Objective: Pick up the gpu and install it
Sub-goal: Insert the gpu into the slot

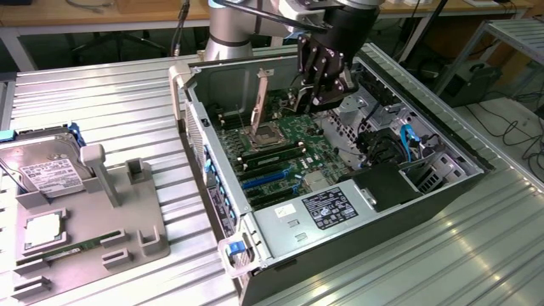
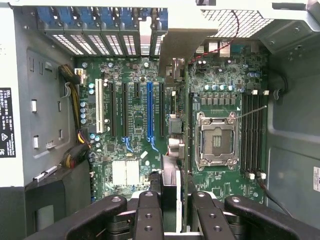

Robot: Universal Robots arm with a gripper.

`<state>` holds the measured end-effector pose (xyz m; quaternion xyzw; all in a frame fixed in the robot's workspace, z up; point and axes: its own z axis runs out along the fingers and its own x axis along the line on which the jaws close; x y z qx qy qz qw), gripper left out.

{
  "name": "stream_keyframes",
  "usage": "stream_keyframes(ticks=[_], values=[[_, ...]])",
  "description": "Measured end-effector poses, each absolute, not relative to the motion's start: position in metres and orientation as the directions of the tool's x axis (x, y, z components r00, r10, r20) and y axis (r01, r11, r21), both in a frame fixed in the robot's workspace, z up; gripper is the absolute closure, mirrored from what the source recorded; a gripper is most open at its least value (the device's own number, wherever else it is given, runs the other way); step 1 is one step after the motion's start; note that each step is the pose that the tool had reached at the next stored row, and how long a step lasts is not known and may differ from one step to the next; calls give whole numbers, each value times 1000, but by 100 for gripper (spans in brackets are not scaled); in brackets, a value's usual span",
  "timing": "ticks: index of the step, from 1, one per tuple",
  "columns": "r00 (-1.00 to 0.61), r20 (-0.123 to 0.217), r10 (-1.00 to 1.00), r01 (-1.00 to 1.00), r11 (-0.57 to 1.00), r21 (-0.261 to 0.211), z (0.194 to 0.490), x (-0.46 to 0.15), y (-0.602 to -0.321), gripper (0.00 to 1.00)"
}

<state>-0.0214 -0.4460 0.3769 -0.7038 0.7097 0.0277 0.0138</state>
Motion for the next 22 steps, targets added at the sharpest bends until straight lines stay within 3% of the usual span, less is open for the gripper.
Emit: stream_keyframes(ticks=[22], values=[[-9, -60, -998, -1000, 8, 20, 364, -24, -447, 73]])
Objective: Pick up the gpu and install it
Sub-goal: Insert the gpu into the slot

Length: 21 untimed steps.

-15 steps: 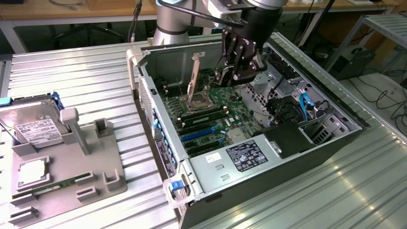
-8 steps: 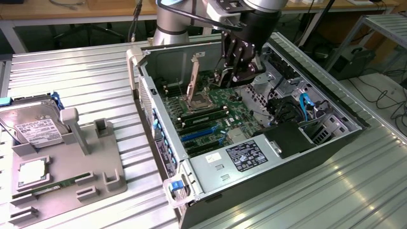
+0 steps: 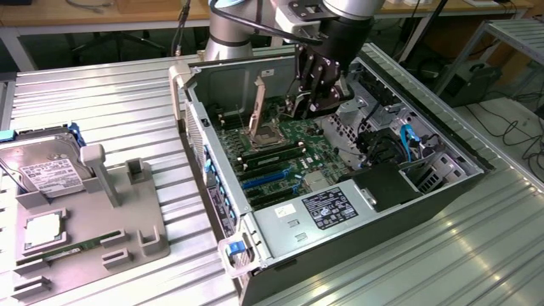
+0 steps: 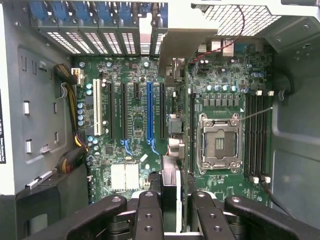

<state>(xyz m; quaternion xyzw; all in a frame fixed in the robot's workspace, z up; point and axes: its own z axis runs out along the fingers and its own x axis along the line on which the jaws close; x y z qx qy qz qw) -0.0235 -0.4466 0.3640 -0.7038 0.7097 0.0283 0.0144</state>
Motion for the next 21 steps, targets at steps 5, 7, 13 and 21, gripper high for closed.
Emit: stream_keyframes(ticks=[5, 7, 13, 21], values=[[-9, -61, -998, -1000, 8, 20, 361, -24, -447, 73], [-9, -61, -998, -1000, 8, 20, 360, -24, -447, 73], [-9, -62, -998, -1000, 8, 20, 356, -25, -447, 73], [-9, -64, -998, -1000, 7, 19, 349, -30, -450, 73]])
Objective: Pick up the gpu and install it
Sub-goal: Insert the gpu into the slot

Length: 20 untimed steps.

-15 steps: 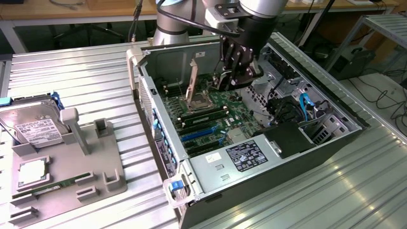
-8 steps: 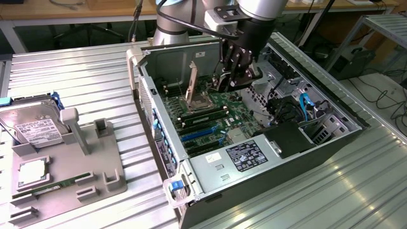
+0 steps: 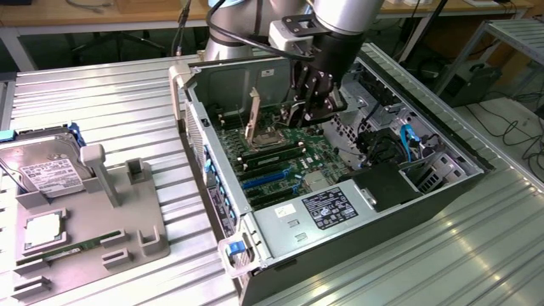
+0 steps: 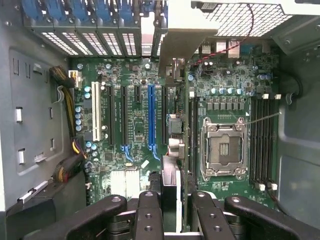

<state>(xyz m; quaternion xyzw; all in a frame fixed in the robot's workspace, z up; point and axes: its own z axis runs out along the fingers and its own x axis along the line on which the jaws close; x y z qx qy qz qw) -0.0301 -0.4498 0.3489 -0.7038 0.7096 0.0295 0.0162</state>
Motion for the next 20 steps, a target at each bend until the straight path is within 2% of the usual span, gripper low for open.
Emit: stream_keyframes(ticks=[20], values=[[-9, -75, -997, -1000, 7, 18, 341, -35, -451, 73]])
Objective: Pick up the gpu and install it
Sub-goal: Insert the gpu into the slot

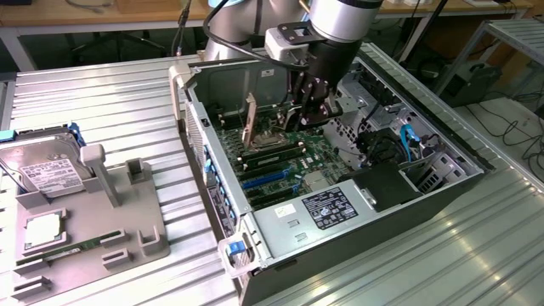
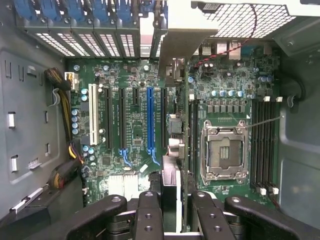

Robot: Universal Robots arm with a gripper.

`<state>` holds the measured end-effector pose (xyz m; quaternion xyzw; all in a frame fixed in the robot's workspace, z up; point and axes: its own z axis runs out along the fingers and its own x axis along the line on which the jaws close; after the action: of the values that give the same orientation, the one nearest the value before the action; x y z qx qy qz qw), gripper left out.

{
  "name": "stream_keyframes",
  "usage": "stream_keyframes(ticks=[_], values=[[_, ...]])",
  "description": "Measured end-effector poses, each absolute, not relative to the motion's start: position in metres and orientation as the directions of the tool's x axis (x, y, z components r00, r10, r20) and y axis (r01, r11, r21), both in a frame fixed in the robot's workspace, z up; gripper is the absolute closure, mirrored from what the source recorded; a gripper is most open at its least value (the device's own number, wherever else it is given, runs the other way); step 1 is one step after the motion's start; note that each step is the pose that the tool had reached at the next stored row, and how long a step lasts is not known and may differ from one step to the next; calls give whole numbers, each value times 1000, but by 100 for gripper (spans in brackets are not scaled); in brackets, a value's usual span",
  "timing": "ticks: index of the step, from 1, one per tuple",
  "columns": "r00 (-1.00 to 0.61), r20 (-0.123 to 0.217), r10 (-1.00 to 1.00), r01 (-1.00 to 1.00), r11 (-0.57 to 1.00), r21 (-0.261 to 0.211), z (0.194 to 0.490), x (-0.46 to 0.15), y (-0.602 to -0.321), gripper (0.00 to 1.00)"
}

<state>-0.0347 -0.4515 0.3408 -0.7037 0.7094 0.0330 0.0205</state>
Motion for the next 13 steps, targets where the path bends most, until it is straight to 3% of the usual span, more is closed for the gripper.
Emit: stream_keyframes(ticks=[13], values=[[-9, -81, -997, -1000, 7, 17, 334, -39, -454, 73]])
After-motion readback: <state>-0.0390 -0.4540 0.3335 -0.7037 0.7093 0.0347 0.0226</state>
